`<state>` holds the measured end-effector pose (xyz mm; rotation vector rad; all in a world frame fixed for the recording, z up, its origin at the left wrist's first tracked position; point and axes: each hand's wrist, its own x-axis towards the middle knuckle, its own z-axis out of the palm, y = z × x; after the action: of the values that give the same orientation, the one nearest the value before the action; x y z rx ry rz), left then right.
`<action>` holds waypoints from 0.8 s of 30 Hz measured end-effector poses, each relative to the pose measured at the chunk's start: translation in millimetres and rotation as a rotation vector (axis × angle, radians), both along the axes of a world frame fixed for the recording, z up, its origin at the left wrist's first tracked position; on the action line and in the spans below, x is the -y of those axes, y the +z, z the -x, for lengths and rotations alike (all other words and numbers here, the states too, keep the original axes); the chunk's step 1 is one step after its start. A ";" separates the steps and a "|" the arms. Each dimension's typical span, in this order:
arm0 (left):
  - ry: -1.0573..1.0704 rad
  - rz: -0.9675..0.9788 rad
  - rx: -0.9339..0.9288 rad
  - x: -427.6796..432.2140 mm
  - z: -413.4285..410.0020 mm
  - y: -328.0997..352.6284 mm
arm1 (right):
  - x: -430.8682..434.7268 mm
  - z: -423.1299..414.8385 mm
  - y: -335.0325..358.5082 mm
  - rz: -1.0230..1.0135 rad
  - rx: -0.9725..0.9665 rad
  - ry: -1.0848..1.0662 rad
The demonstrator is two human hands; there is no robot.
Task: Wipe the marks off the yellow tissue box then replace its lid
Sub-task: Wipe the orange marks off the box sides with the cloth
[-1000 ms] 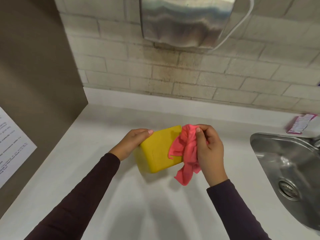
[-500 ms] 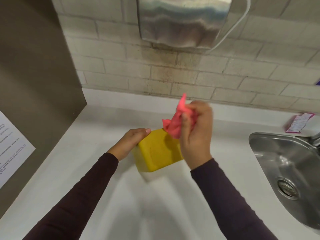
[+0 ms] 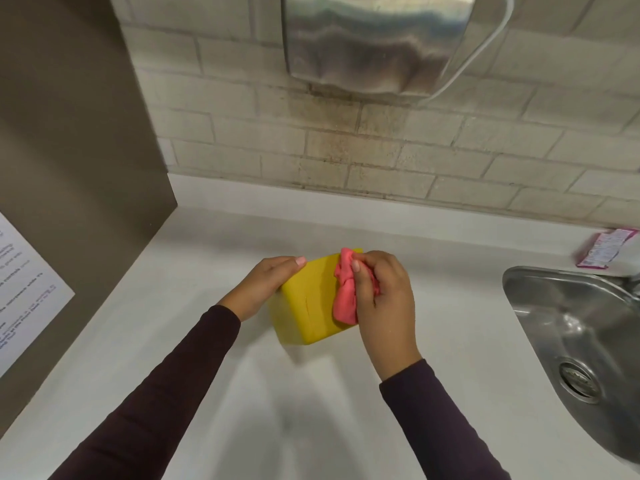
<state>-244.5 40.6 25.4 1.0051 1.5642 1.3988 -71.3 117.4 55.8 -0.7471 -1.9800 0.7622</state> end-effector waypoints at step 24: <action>-0.052 -0.030 0.038 -1.8 3.9 2.3 | 32.0 3.9 -5.6 -0.216 0.123 0.473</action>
<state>-248.4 42.4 27.7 1.0238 1.4836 1.4013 -75.1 85.4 50.2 -0.1991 -2.3420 0.7659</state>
